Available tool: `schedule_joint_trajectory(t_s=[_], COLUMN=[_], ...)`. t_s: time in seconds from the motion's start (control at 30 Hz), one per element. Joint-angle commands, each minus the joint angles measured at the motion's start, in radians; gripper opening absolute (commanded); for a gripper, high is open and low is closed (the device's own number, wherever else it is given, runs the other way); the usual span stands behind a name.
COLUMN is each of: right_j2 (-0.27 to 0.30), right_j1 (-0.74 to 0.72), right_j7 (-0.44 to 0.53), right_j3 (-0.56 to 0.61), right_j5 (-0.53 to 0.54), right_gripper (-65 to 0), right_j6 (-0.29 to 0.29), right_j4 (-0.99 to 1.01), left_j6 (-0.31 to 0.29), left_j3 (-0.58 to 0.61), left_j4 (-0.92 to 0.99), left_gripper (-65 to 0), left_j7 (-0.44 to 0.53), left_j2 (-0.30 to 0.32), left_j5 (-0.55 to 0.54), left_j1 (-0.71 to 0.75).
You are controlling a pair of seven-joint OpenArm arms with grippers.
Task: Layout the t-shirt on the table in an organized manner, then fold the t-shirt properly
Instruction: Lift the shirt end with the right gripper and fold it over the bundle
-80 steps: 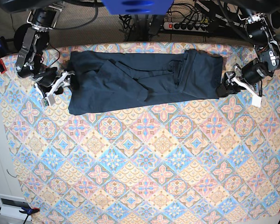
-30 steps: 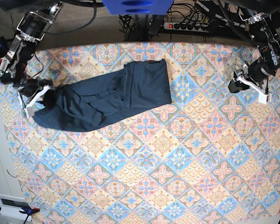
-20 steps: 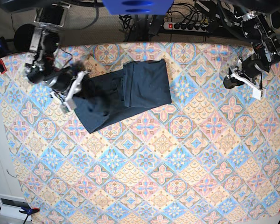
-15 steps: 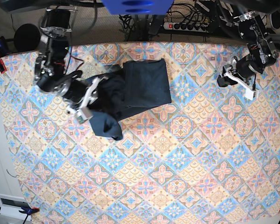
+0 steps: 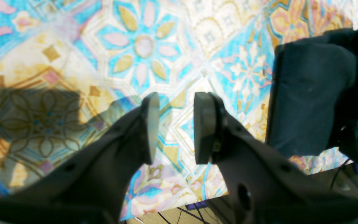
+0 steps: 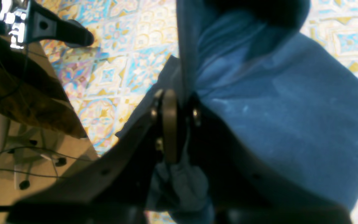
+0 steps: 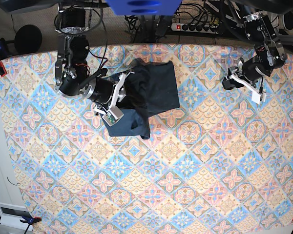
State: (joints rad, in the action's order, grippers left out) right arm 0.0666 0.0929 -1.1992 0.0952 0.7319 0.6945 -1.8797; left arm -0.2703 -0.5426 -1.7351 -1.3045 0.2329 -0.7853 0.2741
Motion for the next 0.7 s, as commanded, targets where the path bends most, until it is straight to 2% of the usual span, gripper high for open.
schedule_joint_trajectory(t_s=[0.0, 0.2, 0.27, 0.33, 0.43, 0.5, 0.57, 0.67], right_j2=[-0.001, -0.001, -0.001, -0.001, -0.001, -0.001, 0.003, 0.032], right_j1=[-0.028, -0.097, -0.127, -0.158, -0.19, -0.19, -0.19, -0.19], right_j7=[0.023, 0.023, 0.023, 0.029, 0.029, 0.029, 0.029, 0.028], right_j3=[0.018, 0.15, 0.214, 0.294, 0.403, 0.47, 0.51, 0.535], right_j5=[0.028, 0.015, -0.031, -0.123, -0.272, -0.331, -0.361, -0.371], right_gripper=[-64.4, -64.3, -64.3, -63.9, -57.7, -52.3, -49.3, -48.9], right_j6=[0.004, 0.004, 0.004, 0.004, 0.004, 0.004, 0.004, 0.004], right_j4=[-0.019, -0.016, -0.014, -0.007, 0.022, 0.042, 0.045, 0.038], left_j6=[-0.005, -0.005, -0.005, -0.005, -0.005, -0.005, -0.005, -0.005], left_j3=[-0.004, -0.004, -0.004, -0.004, -0.004, -0.004, -0.004, -0.004], left_j4=[-0.015, -0.015, -0.015, -0.015, -0.015, -0.015, -0.015, -0.015], left_gripper=[-47.8, -47.8, -47.8, -47.8, -47.8, -47.8, -47.8, -47.8], left_j7=[0.012, 0.012, 0.012, 0.012, 0.012, 0.012, 0.012, 0.012], left_j2=[0.013, 0.013, 0.013, 0.013, 0.013, 0.013, 0.013, 0.013], left_j5=[-0.016, -0.016, -0.016, -0.016, -0.016, -0.016, -0.016, -0.016], left_j1=[-0.006, -0.009, -0.009, -0.009, -0.011, -0.011, -0.012, -0.012])
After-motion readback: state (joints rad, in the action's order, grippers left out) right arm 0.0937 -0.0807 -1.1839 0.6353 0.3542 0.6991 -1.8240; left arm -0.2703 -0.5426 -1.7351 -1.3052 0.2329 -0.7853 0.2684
